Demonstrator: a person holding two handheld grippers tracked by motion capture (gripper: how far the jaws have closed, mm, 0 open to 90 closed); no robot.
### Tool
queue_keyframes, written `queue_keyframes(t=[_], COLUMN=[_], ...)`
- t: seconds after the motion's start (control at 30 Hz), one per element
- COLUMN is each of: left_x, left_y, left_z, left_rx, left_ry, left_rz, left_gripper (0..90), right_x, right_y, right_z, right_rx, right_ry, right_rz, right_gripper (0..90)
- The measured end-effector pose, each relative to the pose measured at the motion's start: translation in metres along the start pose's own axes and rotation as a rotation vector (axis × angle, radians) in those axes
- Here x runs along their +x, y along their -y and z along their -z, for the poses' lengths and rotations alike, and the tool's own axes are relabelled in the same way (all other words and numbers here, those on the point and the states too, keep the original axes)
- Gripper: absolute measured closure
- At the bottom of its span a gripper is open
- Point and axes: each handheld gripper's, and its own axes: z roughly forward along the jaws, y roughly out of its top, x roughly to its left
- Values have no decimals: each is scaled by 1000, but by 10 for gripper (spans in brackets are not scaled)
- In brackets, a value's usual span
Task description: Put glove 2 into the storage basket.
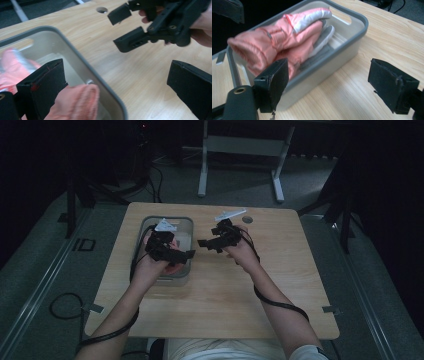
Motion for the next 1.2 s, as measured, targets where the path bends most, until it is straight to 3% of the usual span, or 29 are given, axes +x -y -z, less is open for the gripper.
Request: queue_keyframes(t=[0.13, 0.77, 1.0, 1.07, 1.2], left_x=[-16, -58, -76, -86, -94], left_y=[1, 13, 23, 28, 35], left_z=[-10, -42, -52, -58, -65], left_rx=[27, 50, 70, 91, 93], left_ry=[46, 138, 161, 176, 198], left_rz=[-56, -149, -178, -218, -229], left_gripper=[15, 15, 15, 14, 14], right_x=[-6, -19, -22, -24, -27], right_y=[12, 60, 75, 84, 94], right_z=[8, 19, 23, 24, 25], right_rx=[-1, 13, 10, 10, 22], right_ry=[8, 11, 20, 29, 41], right_rz=[2, 24, 29, 37, 41], right_gripper=[166, 172, 172, 172, 171])
